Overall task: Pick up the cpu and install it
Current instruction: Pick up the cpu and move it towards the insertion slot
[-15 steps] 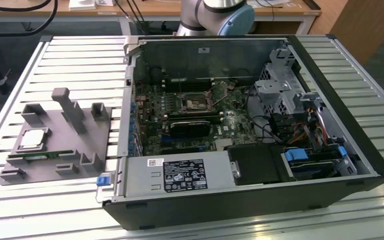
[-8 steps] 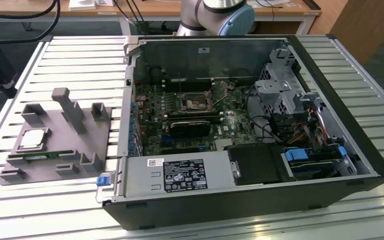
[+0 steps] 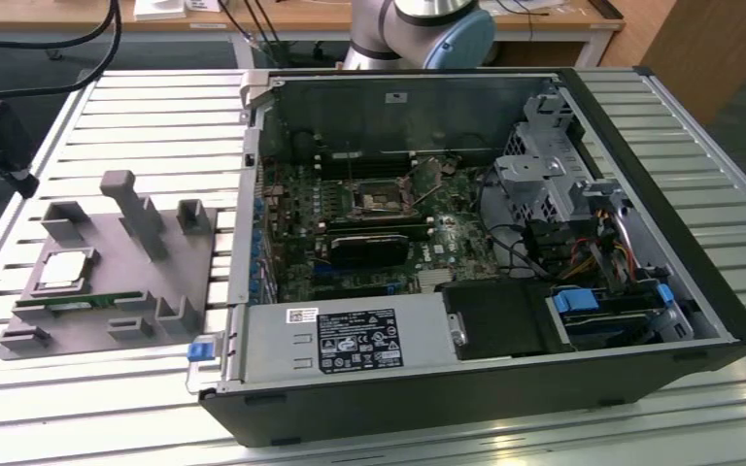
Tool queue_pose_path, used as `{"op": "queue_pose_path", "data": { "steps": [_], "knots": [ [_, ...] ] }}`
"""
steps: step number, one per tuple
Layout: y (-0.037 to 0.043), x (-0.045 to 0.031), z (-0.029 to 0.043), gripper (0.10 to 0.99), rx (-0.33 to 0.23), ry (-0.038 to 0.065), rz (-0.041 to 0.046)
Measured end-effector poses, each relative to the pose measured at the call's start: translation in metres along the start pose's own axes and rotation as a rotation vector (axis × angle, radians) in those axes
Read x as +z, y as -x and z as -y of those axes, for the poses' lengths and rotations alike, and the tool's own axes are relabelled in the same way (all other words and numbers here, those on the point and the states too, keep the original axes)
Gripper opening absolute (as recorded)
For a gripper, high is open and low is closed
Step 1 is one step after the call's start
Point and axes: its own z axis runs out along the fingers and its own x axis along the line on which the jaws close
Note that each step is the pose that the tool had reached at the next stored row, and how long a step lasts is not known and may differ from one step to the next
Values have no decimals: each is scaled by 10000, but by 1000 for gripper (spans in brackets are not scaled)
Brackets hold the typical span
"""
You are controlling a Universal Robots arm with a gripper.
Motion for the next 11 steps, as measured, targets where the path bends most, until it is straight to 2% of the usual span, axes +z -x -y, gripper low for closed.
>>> {"op": "queue_pose_path", "data": {
  "steps": [11],
  "knots": [
    [-2,89,8,761,-1,0,0]
  ]
}}
